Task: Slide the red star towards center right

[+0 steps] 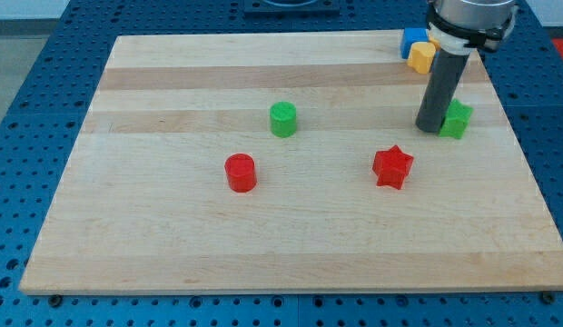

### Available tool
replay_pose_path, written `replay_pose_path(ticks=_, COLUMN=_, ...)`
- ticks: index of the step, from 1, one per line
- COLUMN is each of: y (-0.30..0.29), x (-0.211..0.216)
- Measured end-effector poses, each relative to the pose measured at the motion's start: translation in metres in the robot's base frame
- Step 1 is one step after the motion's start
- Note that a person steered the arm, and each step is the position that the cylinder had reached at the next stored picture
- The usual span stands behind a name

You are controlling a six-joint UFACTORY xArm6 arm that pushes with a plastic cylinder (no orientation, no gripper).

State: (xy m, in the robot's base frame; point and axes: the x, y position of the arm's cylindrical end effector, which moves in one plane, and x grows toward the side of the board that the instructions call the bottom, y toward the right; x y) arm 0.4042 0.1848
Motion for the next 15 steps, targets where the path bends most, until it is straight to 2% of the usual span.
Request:
replay_pose_path(ticks=1, y=-0.008, x=0.000)
replay_pose_path(ticks=2, y=-0.057, x=0.004)
replay_pose_path(ticks=4, y=-0.147, x=0.056)
replay_pose_path(ticks=5, y=-0.162, x=0.084)
replay_pose_path(ticks=6, y=-0.159, x=0.086)
replay_pose_path(ticks=12, y=-0.047, x=0.083)
replay_pose_path(ticks=15, y=-0.029, x=0.082)
